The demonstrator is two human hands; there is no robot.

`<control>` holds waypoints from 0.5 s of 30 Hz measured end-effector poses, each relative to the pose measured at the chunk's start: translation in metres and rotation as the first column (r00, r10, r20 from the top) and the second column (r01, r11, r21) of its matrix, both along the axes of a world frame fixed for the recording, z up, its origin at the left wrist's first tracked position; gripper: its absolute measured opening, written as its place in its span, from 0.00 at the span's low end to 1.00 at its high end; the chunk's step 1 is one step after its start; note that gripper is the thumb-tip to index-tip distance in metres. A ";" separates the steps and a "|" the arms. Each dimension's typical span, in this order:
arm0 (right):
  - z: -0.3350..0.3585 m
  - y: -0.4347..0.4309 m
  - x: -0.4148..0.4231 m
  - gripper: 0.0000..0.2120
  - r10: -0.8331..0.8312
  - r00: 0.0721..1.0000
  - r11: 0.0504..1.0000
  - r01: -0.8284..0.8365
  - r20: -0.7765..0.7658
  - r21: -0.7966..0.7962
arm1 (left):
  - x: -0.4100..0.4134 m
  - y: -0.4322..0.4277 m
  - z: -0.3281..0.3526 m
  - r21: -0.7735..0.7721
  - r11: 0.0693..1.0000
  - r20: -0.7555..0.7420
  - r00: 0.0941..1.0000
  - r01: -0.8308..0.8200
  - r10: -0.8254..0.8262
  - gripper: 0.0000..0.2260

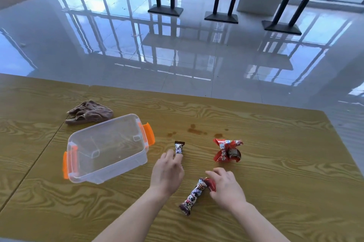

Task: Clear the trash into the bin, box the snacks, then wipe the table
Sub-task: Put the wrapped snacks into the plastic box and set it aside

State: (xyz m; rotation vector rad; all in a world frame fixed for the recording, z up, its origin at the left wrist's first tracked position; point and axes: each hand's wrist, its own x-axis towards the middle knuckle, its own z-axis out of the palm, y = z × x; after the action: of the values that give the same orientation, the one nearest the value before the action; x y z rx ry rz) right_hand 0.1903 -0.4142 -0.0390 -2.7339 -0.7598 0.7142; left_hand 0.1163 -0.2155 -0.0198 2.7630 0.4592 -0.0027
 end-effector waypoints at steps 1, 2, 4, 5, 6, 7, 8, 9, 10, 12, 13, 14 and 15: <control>-0.003 -0.001 0.000 0.29 0.006 1.000 1.000 -0.006 0.014 0.004 | 0.007 0.000 -0.005 -0.039 0.998 -0.058 0.997 -0.049 0.047 0.13; -0.004 -0.002 0.001 0.28 0.007 1.000 1.000 -0.008 0.024 0.012 | 0.014 0.000 -0.009 -0.071 0.993 -0.104 0.990 -0.099 0.091 0.15; -0.007 -0.003 0.003 0.27 0.001 0.999 1.000 -0.002 0.033 0.031 | 0.026 0.001 -0.016 -0.083 0.982 -0.160 0.975 -0.168 0.153 0.18; -0.007 -0.003 0.005 0.27 -0.003 0.999 0.999 0.001 0.038 0.040 | 0.031 0.002 -0.019 -0.072 0.981 -0.165 0.972 -0.182 0.168 0.20; -0.007 -0.003 0.005 0.26 -0.005 0.999 0.999 0.003 0.043 0.046 | 0.035 0.003 -0.021 -0.063 0.980 -0.163 0.971 -0.190 0.177 0.21; -0.008 -0.003 0.006 0.25 -0.005 0.999 0.999 0.003 0.047 0.050 | 0.038 0.004 -0.023 -0.057 0.979 -0.159 0.970 -0.194 0.183 0.21; -0.009 -0.004 0.006 0.25 -0.006 0.999 0.999 0.003 0.050 0.052 | 0.040 0.004 -0.025 -0.054 0.979 -0.154 0.970 -0.196 0.186 0.21; -0.009 -0.004 0.006 0.24 -0.006 0.999 0.999 0.003 0.054 0.052 | 0.042 0.005 -0.026 -0.053 0.979 -0.150 0.971 -0.196 0.186 0.21; -0.010 -0.005 0.006 0.24 -0.007 0.998 0.999 0.004 0.058 0.051 | 0.042 0.006 -0.026 -0.056 0.979 -0.147 0.971 -0.196 0.186 0.20; -0.011 -0.005 0.006 0.22 -0.009 0.998 0.999 0.005 0.068 0.053 | 0.041 0.007 -0.026 -0.064 0.978 -0.137 0.973 -0.198 0.188 0.18; -0.012 -0.006 0.006 0.21 -0.011 0.997 0.998 0.006 0.073 0.058 | 0.040 0.007 -0.026 -0.070 0.977 -0.129 0.973 -0.200 0.190 0.17; -0.012 -0.005 0.006 0.21 -0.015 0.997 0.998 0.010 0.077 0.065 | 0.039 0.007 -0.025 -0.080 0.976 -0.120 0.974 -0.203 0.193 0.17; -0.013 -0.005 0.005 0.20 -0.021 0.997 0.997 0.015 0.079 0.072 | 0.038 0.007 -0.024 -0.091 0.975 -0.109 0.975 -0.205 0.195 0.17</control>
State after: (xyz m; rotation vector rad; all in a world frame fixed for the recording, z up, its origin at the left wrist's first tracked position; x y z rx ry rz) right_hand 0.1957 -0.4197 -0.0518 -2.7151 -0.7614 0.5657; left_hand 0.1547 -0.2089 -0.0435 2.6135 0.7418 -0.1126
